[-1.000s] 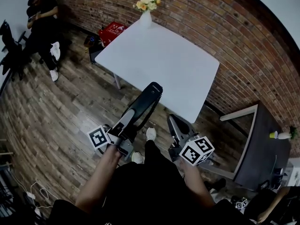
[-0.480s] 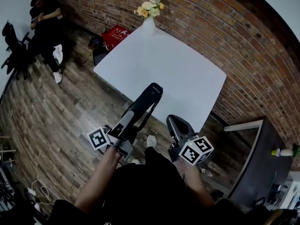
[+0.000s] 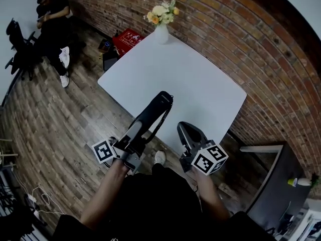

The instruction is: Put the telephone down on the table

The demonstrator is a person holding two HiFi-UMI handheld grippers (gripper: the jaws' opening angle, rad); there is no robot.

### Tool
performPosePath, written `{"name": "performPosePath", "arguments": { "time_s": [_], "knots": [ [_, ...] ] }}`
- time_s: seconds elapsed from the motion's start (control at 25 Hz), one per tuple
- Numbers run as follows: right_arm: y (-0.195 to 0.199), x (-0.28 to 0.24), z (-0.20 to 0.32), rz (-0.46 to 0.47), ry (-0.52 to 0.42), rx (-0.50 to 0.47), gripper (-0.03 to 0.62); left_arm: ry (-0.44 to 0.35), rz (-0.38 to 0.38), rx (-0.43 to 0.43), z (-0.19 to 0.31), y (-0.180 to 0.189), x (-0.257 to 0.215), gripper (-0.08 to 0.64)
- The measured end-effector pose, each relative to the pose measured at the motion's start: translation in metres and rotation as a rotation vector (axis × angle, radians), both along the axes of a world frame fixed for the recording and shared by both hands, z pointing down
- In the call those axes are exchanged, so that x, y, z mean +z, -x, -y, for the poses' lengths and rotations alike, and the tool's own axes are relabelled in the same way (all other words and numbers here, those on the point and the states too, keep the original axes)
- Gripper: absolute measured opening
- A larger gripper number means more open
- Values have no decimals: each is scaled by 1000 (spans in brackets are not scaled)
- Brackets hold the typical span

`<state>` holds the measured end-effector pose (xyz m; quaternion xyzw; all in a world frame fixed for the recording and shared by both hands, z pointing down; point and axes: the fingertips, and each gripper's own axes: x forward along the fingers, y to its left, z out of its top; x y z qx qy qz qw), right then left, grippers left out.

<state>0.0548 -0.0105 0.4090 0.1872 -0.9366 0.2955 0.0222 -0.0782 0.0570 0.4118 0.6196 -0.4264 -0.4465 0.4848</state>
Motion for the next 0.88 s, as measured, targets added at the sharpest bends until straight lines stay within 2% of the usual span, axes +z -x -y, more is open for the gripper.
{"name": "performPosePath", "arguments": {
  "time_s": [0.24,0.56,0.72,0.88],
  "knots": [
    [7,2,31,41,23,-44,21,-6,6,-23,23,2,2,236],
    [19,1,44,97,83,-56,21,-11,-12,-23,41,10,2,236],
    [29,5,43,95,104,-57,23,4,-34,1,53,18,12,236],
    [36,9,51,98,110,-34,23,14,-40,63,75,27,19,236]
  ]
}}
